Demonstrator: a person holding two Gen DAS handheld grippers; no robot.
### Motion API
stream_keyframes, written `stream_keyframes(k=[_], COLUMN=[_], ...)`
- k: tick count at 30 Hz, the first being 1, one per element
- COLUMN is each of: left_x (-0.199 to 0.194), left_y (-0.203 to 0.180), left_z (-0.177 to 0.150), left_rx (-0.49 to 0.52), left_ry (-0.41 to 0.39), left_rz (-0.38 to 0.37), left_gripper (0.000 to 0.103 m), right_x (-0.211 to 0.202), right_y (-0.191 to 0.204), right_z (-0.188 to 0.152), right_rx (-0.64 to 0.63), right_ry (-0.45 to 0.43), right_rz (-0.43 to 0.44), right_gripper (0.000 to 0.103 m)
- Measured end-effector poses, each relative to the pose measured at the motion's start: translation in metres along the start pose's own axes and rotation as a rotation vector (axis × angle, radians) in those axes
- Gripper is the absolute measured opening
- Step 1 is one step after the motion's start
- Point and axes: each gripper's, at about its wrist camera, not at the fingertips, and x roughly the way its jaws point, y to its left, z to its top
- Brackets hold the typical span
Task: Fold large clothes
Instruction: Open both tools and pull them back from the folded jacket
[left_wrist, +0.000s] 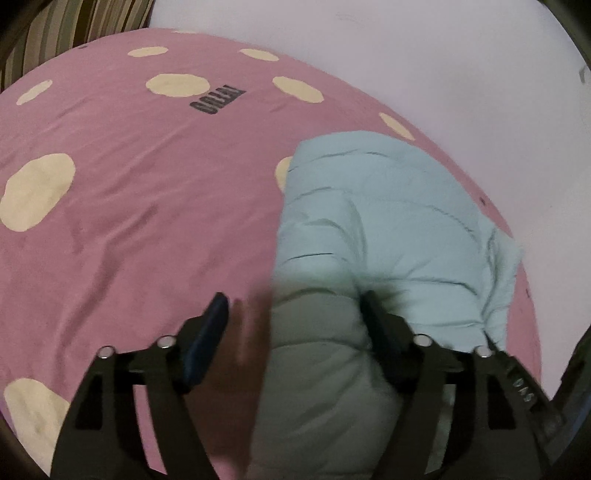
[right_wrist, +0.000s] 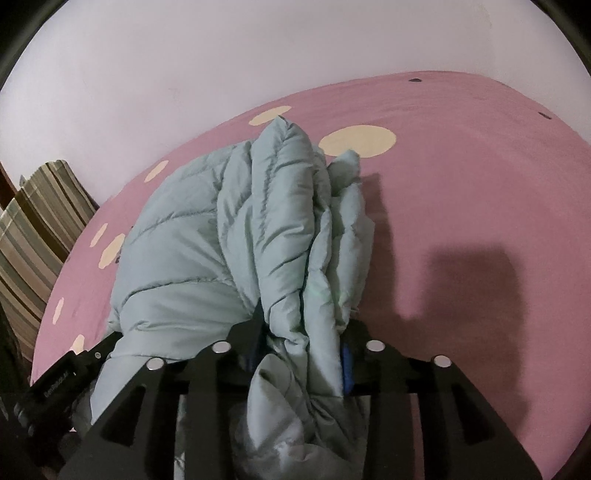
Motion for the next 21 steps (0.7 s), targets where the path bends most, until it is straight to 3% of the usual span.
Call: stream_keyframes(k=[3,8,15,21], left_x=[-0.005,-0.019,-0.057,-0.093], left_y=[0.006,-0.003,-0.016,-0.031], left_z=[0.001,-0.001,-0.003,-0.005], left_rx=[0.010,0.123,0.242,0.306], left_ry=[0.001,-0.021,-0.088,-0.146], left_rz=[0.013,0.080,0.170,0.202], left_gripper=[0.080,0.081,0.081,0.082], right_x=[-0.009,-0.027,-0.056,-0.102], right_y=[-0.002,-0.007,-0.006,0.015], right_z=[-0.002,-0.007,-0.006,0.000], right_rx=[0.007,0.009,-0.008,-0.108], right_ry=[0.000,-0.010,-0.031,-0.106], right_rz=[-0.003,-0.061,-0.155,-0.215], right_gripper=[0.041,0.047,0.047,0.047])
